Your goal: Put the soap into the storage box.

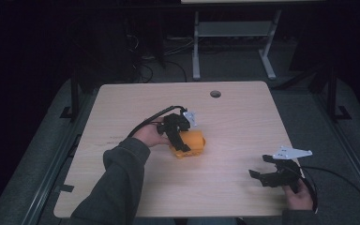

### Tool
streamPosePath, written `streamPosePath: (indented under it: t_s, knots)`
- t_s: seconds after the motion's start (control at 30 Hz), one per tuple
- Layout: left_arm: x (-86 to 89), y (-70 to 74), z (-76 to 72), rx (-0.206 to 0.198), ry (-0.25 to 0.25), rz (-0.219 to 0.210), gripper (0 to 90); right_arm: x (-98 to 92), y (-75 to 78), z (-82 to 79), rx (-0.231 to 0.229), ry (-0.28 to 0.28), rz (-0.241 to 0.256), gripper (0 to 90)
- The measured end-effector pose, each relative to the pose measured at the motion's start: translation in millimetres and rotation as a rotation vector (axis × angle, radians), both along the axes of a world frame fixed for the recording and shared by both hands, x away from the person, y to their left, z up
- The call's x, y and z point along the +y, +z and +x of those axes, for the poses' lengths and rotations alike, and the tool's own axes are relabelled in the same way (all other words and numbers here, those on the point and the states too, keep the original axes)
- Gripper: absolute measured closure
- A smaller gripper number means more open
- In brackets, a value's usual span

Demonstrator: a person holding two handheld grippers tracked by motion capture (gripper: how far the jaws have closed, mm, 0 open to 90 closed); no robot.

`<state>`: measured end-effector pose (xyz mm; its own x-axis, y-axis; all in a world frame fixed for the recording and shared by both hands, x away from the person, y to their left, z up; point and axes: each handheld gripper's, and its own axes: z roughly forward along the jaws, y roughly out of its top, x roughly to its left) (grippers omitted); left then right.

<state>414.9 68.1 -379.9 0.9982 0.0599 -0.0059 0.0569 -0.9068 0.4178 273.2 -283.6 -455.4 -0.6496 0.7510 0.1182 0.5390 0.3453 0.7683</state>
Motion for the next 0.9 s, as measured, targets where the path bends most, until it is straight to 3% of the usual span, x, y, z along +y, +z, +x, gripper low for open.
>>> streamPosePath:
  t_s: [0.5, 0.9]
  knots:
    - [16.3, 16.2, -7.8, -0.063, 0.021, -0.021, 20.4, 1.8, 0.0, 0.6, -0.001, -0.003, -0.005, 14.0]
    - [36.6, 23.9, -14.9, -0.074, 0.055, -0.068, 20.4, 0.7, -0.6, 1.0, 0.002, -0.011, -0.008, 13.9]
